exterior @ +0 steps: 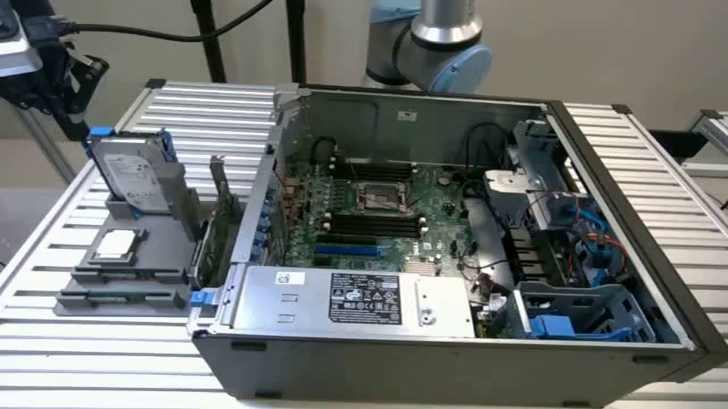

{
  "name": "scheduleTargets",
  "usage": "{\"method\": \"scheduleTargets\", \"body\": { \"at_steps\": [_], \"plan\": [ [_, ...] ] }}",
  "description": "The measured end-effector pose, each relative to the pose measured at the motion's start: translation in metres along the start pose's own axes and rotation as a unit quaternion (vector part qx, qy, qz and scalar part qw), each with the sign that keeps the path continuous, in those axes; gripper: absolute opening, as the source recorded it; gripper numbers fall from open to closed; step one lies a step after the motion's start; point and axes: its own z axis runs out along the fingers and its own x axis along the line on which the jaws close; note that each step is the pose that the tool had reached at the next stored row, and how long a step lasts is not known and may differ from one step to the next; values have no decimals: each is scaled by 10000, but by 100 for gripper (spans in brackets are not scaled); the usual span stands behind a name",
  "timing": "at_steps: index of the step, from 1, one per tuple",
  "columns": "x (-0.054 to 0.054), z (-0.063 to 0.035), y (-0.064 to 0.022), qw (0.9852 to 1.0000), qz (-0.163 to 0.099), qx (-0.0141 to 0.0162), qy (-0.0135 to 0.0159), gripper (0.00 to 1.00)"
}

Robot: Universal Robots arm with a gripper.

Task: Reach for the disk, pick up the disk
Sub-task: 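Pick up the disk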

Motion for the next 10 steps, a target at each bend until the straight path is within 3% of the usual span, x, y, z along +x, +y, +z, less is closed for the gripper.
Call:
{"method": "scheduleTargets", "body": {
  "at_steps": [10],
  "plan": [
    [0, 0, 0, 10000, 0, 0, 0, 11]
  ]
}}
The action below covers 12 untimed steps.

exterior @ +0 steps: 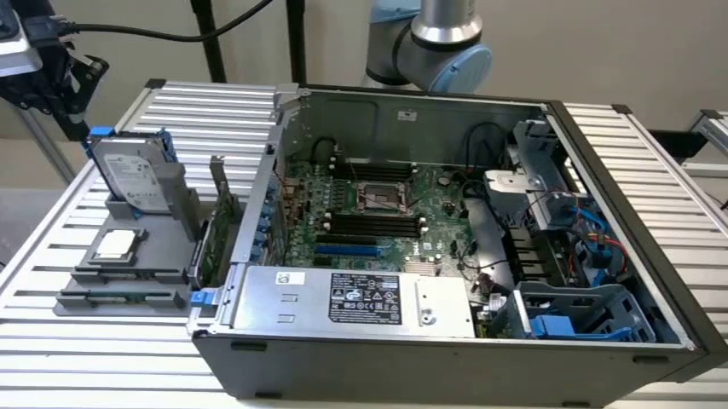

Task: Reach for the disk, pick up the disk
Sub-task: 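Pick up the disk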

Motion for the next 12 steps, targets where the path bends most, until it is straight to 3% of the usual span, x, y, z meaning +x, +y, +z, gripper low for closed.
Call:
{"method": "scheduleTargets", "body": {
  "at_steps": [5, 12],
  "plan": [
    [0, 2, 25, 10000, 1, 0, 0, 11],
    [8, 22, 256, 10000, 0, -18, -1, 11]
  ]
}}
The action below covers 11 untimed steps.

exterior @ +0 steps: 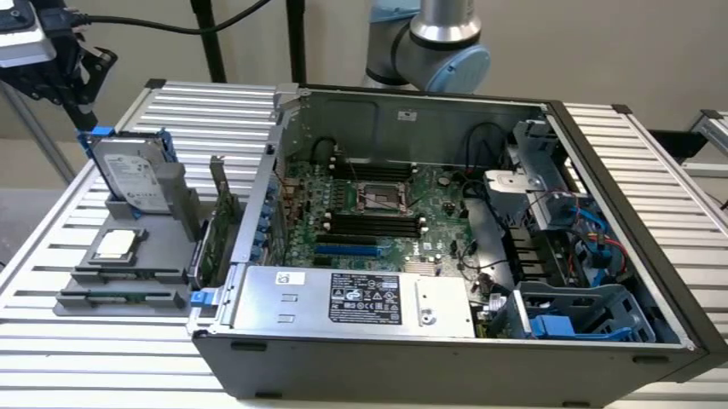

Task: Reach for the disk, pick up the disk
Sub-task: 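Pick up the disk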

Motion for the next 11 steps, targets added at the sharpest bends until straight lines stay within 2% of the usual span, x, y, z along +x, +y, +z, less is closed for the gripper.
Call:
{"method": "scheduleTargets", "body": {
  "at_steps": [3, 11],
  "plan": [
    [34, 13, 72, 10000, 0, -17, 0, 11],
    [183, 56, 253, 10000, -1, -18, 0, 11]
  ]
}}
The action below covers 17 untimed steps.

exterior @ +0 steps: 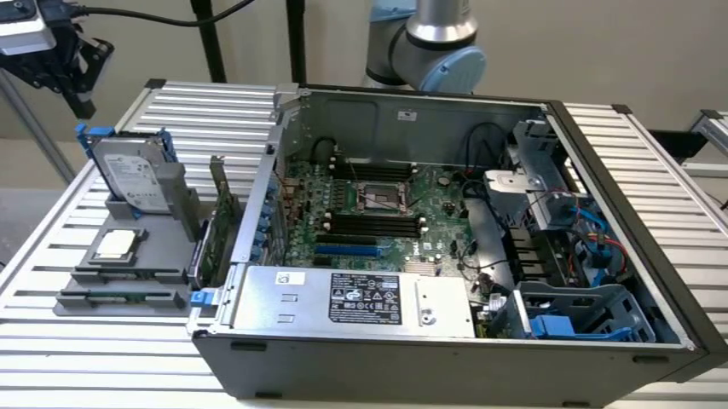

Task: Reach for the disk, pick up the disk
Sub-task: 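Pick up the disk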

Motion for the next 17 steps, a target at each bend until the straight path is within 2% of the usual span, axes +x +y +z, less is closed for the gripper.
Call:
{"method": "scheduleTargets", "body": {
  "at_steps": [3, 7, 17],
  "plan": [
    [48, 13, 58, 10000, 1, 0, 1, 11],
    [55, 21, 125, 10000, -11, 0, 0, 11],
    [55, 22, 138, 10000, -20, 0, 1, 11]
  ]
}}
